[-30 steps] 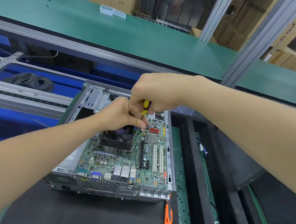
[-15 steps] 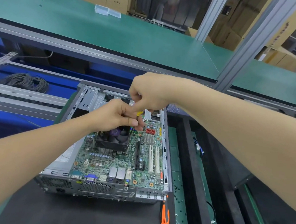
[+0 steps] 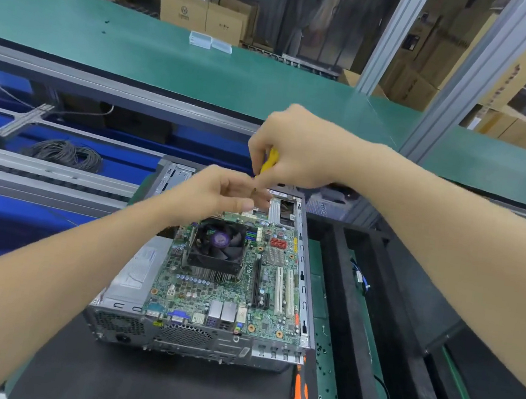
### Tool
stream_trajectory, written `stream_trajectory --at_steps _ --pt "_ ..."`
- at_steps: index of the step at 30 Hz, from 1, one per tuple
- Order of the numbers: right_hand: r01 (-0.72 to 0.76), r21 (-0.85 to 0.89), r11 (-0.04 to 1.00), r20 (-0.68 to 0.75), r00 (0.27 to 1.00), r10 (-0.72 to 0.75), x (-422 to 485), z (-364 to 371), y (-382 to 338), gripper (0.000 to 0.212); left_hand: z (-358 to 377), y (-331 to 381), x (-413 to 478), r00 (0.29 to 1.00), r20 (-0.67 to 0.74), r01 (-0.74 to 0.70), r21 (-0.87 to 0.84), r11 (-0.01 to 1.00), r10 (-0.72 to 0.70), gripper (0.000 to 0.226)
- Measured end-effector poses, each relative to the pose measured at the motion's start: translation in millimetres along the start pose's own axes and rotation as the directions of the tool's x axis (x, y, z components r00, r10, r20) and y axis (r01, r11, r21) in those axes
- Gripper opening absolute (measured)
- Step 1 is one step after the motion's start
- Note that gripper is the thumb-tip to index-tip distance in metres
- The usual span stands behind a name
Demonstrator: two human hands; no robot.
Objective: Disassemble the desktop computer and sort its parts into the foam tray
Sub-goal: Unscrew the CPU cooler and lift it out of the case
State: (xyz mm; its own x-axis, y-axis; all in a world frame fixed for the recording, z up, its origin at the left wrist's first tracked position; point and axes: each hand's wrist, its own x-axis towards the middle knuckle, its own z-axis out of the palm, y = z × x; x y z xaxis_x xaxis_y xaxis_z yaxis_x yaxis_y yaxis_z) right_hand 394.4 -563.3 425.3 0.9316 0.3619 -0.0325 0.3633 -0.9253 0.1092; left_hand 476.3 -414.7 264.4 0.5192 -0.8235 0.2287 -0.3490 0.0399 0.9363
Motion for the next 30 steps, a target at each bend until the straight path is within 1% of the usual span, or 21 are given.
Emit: stream_trajectory --at_steps 1,3,5,8,11,13,14,17,19,21,23,30 --pt "-0.010 0.026 1.000 -0.044 0.999 0.011 1 -6 -4 0.015 -8 5 -6 1.000 0.003 -0.013 0.010 1.000 0.013 0.023" --pt "-0.011 0.064 0.998 -0.073 0.997 0.016 7 -9 -17 0.023 -24 10 -20 0.999 0.033 0.003 0.053 0.999 -0.005 0.020" --pt "0.002 0.085 0.996 -0.059 0.998 0.003 16 -4 -34 0.028 -35 6 -36 0.997 0.060 0.038 0.094 0.995 -0.044 0.023" --pt "0.001 0.125 0.992 -0.027 1.000 0.003 31 10 -55 0.029 -44 -5 -61 0.992 0.063 0.108 0.053 0.993 -0.112 0.026" --pt "-0.026 0.149 0.989 0.052 0.998 0.018 42 24 -65 0.029 -40 -17 -77 0.986 0.049 0.157 0.080 0.984 -0.161 0.024" --pt "-0.043 0.158 0.987 0.096 0.995 0.028 46 32 -68 0.028 -33 -23 -80 0.986 -0.020 0.164 0.021 0.986 -0.163 0.020" --pt "-0.049 0.161 0.986 0.104 0.994 0.032 48 35 -68 0.028 -30 -25 -81 0.985 -0.061 0.158 -0.023 0.987 -0.160 0.021" --pt "-0.047 0.154 0.987 0.113 0.993 0.030 49 36 -66 0.027 -27 -28 -83 0.984 -0.124 0.123 -0.034 0.992 -0.126 0.037" --pt "-0.056 0.160 0.985 0.119 0.992 0.037 50 36 -65 0.026 -27 -29 -84 0.984 -0.131 0.120 -0.044 0.992 -0.125 0.033" --pt "-0.064 0.169 0.984 0.118 0.992 0.044 50 37 -65 0.026 -28 -31 -84 0.982 -0.133 0.130 -0.041 0.991 -0.135 0.021" --pt "-0.071 0.174 0.982 0.112 0.992 0.052 50 38 -66 0.027 -28 -32 -84 0.982 -0.127 0.136 -0.016 0.991 -0.137 0.015" --pt "-0.066 0.171 0.983 0.130 0.991 0.044 50 33 -67 0.025 -30 -30 -83 0.989 -0.090 0.113 -0.034 0.993 -0.116 0.019"
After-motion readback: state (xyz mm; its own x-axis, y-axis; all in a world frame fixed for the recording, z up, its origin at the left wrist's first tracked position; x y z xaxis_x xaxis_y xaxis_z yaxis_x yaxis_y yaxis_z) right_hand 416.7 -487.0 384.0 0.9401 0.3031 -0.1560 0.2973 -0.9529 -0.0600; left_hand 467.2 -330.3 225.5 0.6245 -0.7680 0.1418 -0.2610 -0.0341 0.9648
